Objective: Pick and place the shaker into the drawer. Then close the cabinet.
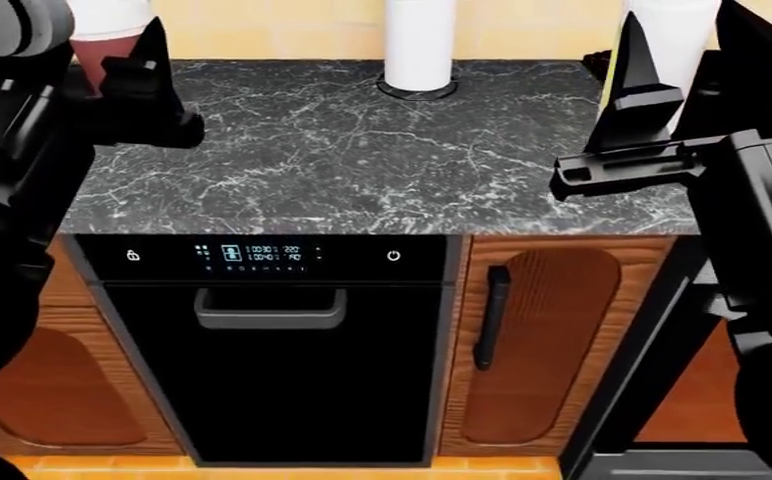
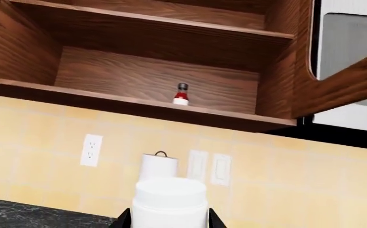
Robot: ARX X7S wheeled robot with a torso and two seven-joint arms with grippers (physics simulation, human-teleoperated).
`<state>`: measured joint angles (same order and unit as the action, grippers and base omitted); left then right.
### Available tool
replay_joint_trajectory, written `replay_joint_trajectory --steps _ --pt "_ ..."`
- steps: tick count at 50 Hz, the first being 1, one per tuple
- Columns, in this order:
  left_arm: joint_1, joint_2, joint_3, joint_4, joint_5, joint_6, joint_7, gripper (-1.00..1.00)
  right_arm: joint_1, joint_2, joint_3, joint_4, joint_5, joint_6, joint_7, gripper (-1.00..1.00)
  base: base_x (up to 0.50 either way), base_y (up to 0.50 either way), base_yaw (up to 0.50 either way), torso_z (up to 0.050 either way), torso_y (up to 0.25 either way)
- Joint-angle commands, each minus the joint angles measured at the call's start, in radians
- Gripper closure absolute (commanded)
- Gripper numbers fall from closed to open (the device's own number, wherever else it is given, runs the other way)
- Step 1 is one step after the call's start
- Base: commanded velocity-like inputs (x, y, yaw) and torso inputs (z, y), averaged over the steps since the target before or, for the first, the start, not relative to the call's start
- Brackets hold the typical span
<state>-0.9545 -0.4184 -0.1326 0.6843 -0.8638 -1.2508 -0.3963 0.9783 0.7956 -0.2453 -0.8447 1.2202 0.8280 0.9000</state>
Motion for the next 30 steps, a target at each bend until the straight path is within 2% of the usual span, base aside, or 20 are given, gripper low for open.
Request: replay_joint_trajectory --steps 1,30 --pt "0.025 -0.005 -0.007 0.0 -0.007 0.02 -0.007 1.0 -0.03 -0.001 0.009 0.002 -0.035 -0.01 -0.01 1.0 -0.19 -0.49 0.0 0.0 0.0" --pt "0.017 -0.009 -0.011 0.0 -0.035 0.014 -0.029 1.0 -0.03 0.014 0.022 -0.004 -0.012 -0.023 -0.001 1.0 -0.15 -0.5 0.0 0.0 0.0"
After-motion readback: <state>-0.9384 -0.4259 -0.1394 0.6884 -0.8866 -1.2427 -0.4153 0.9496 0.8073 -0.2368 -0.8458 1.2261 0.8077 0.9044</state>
